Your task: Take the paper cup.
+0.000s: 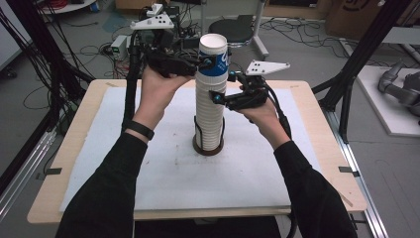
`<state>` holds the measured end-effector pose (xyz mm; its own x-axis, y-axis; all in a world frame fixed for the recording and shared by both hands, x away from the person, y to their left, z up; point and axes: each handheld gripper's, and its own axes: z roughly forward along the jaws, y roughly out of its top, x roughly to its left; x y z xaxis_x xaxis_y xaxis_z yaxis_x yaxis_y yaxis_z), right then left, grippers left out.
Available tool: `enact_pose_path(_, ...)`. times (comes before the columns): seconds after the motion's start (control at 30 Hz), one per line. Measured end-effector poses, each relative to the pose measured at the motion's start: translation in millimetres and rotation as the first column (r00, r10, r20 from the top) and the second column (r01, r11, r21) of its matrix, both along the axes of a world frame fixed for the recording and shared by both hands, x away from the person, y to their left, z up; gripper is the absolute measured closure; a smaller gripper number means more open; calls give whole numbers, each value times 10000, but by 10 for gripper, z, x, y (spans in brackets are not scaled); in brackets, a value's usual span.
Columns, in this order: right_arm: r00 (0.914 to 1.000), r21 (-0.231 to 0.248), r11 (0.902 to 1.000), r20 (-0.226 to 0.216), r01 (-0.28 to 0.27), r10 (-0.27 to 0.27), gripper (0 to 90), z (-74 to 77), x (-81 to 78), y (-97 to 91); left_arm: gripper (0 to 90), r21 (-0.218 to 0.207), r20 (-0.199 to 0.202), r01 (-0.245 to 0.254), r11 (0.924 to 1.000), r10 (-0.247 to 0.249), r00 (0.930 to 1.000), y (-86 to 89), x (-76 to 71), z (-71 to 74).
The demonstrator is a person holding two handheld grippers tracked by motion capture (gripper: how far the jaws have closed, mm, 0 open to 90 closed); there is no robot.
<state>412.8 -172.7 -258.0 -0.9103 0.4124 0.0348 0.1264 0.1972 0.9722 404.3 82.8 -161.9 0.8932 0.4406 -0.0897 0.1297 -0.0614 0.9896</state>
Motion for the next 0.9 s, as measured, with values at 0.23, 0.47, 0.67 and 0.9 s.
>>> enact_pose_path(0.23,10000,-14,10000,2,-8,8,148,0,1,-2,114,-83,-73,99,9999,-100,9999,-76,56,55)
enact_pose_path(0.47,10000,-26,10000,-6,-1,1,147,2,-3,-3,223,-203,-141,-38,9998,36,9999,-80,86,63)
enact_pose_path(0.67,10000,-14,10000,-4,37,-37,148,2,-2,-4,290,-219,-49,-11,9998,10,10000,-70,99,63)
enact_pose_path(0.9,10000,-18,10000,-28,38,-38,148,3,-6,-1,296,-188,-30,10,9998,-10,10000,-67,98,69)
